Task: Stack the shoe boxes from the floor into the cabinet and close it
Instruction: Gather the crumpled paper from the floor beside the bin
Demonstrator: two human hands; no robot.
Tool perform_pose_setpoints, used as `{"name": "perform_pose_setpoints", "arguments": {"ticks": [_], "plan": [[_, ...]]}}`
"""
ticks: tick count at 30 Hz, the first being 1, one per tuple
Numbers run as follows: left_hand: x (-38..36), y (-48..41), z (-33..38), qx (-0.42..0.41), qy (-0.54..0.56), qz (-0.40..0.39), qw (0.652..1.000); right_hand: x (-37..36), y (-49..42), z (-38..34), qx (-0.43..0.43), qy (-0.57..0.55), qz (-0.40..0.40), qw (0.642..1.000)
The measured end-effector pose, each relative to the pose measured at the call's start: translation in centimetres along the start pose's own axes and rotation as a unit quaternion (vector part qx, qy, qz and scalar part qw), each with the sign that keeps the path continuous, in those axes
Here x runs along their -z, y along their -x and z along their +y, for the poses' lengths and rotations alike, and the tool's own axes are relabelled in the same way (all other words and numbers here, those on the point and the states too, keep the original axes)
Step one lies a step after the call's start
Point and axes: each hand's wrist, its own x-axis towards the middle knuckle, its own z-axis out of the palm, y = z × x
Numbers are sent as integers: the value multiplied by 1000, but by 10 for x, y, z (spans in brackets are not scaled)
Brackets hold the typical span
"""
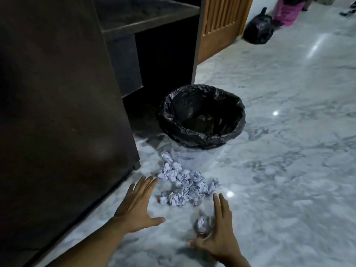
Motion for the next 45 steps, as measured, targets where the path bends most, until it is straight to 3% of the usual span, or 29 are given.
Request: {"name": "perform_pose_setpoints", "arguments": {"ticks": [7, 10, 16, 21, 29, 38, 45], "plan": [[-24, -55, -12, -75, -3, 6, 997, -8, -42, 28, 39, 77, 46, 995], [-28, -72, -10, -110, -5, 1, 994, 3, -67, 32, 85, 66, 28, 994], [-44, -84, -8, -177, -7, 77, 981, 7, -106, 34, 187, 127, -48, 973], [-49, -89, -7, -216, -16, 107, 970, 2, -110, 26, 206, 133, -24, 969], [-60, -84, 5, -201, -14, 139, 970, -13, -108, 18, 194, 133, 31, 972], [-64, -83, 8, -206, -26, 155, 966, -22, -104, 18, 167, 172, 41, 970], [-66, -83, 10, -226, 5, 176, 958, -27, -102, 20, 189, 107, 71, 974]]}}
